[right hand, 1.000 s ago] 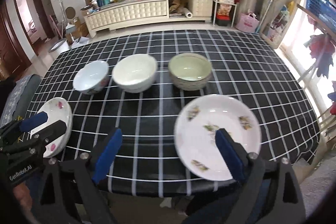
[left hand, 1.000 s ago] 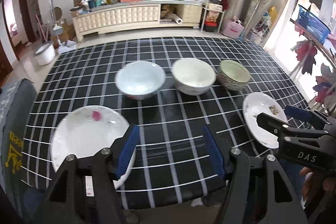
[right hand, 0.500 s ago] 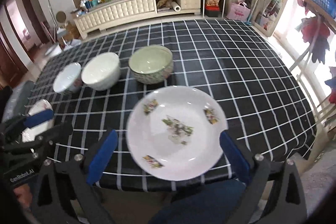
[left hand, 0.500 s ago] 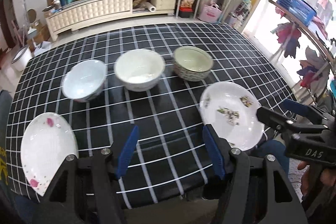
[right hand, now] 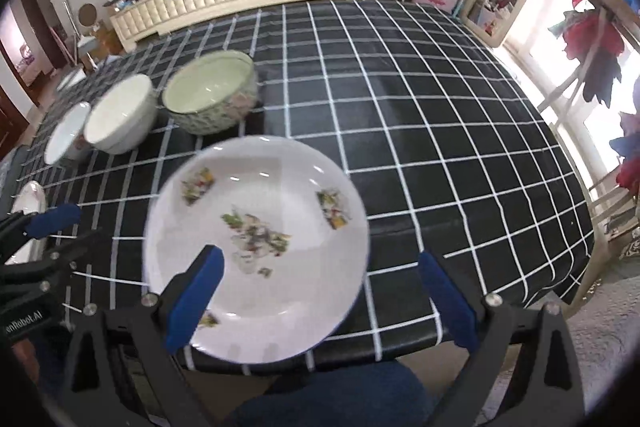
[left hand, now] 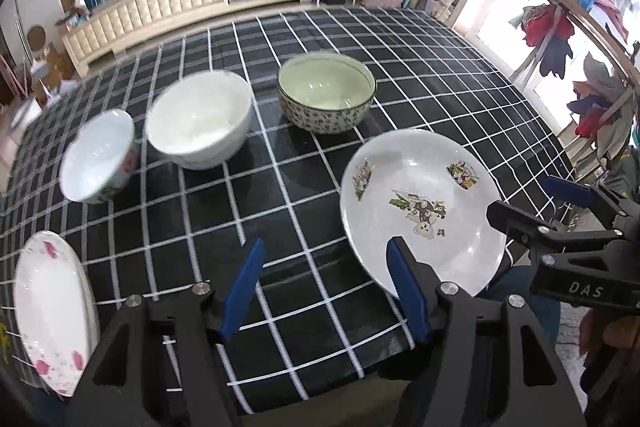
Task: Organize plates and bowls
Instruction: 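Move both grippers to the cartoon-print plate rim and close on it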
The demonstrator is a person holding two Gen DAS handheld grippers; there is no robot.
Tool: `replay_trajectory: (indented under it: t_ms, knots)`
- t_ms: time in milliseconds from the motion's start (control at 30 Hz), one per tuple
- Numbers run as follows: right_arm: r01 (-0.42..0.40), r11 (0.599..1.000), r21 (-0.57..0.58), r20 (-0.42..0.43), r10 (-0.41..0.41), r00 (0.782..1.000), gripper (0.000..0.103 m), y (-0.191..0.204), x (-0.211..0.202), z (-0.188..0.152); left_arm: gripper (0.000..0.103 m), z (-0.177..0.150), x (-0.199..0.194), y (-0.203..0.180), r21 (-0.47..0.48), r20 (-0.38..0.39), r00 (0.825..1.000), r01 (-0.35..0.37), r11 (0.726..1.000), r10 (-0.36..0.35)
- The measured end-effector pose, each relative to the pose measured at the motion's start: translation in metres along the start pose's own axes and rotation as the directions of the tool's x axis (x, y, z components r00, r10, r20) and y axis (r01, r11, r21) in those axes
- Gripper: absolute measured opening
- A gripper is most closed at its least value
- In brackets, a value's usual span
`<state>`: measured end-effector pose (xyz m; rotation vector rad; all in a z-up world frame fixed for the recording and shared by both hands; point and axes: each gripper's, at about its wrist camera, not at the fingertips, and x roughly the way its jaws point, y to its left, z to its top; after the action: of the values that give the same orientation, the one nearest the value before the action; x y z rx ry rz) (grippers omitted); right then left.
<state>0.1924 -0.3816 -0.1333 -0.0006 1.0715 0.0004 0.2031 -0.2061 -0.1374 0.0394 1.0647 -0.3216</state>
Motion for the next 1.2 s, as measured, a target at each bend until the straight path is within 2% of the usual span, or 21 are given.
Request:
replay_trajectory:
  t_ms: [167,300,400,500,533,633,667,700,733,800,867,933,1200]
  knots:
    - [0.003,1.0,0.019,-0.066,-0.001,0.998,0.099,-0.009,0.027,-0.001,0.061,0.004,0.023,0.0,-0.014,-0.049,0.999,-0.003,1.0,0.002]
    - [-0.003,0.999,0.035,-0.088,0.006,0.996,0.099,-0.017,0.04,-0.003,0.061,0.005,0.043,-0.002,-0.012,-0.089,0.996,0.004,1.0,-0.005]
    - [-0.033,0.998,0.057,-0.093,0.038,0.995,0.099,-0.021,0.044,-0.003,0.061,0.005,0.055,-0.007,-0.003,-0.107,0.994,0.004,1.0,-0.005]
    - [-0.067,0.994,0.087,-0.086,0.074,0.994,0.099,-0.025,0.047,-0.002,0.061,0.006,0.065,-0.007,-0.02,-0.131,0.991,0.031,0.999,-0.034]
    - [-0.068,0.993,0.094,-0.082,0.076,0.994,0.096,-0.026,0.048,-0.001,0.06,0.006,0.068,-0.007,-0.023,-0.137,0.99,0.037,0.999,-0.04]
    - [-0.067,0.993,0.095,-0.092,0.076,0.993,0.08,-0.028,0.05,0.001,0.046,0.008,0.077,-0.009,-0.021,-0.152,0.987,0.044,0.999,-0.047]
    - [-0.074,0.993,0.097,-0.104,0.084,0.991,0.07,-0.028,0.053,0.001,0.038,0.008,0.078,-0.01,-0.019,-0.155,0.987,0.045,0.999,-0.048]
    - [-0.076,0.993,0.093,-0.113,0.087,0.99,0.066,-0.027,0.055,0.001,0.028,0.008,0.08,-0.011,-0.014,-0.16,0.986,0.049,0.999,-0.05]
    - [-0.073,0.993,0.088,-0.12,0.083,0.989,0.055,-0.029,0.058,0.001,0.025,0.008,0.081,-0.012,-0.008,-0.165,0.985,0.05,0.999,-0.05]
    - [-0.066,0.995,0.08,-0.118,0.075,0.99,0.049,-0.029,0.059,0.001,0.018,0.008,0.084,-0.013,-0.009,-0.165,0.984,0.066,0.998,-0.067]
    - [-0.081,0.993,0.083,-0.115,0.09,0.989,0.04,-0.029,0.059,0.001,0.016,0.009,0.087,-0.015,-0.007,-0.167,0.984,0.068,0.998,-0.068]
    - [-0.114,0.989,0.097,-0.112,0.124,0.986,0.034,-0.031,0.059,0.001,0.015,0.01,0.089,-0.016,-0.002,-0.166,0.984,0.065,0.998,-0.064]
    - [-0.13,0.979,0.156,-0.096,0.146,0.985,0.031,-0.033,0.056,-0.005,0.015,0.013,0.095,-0.02,-0.01,-0.163,0.984,0.064,0.998,-0.065]
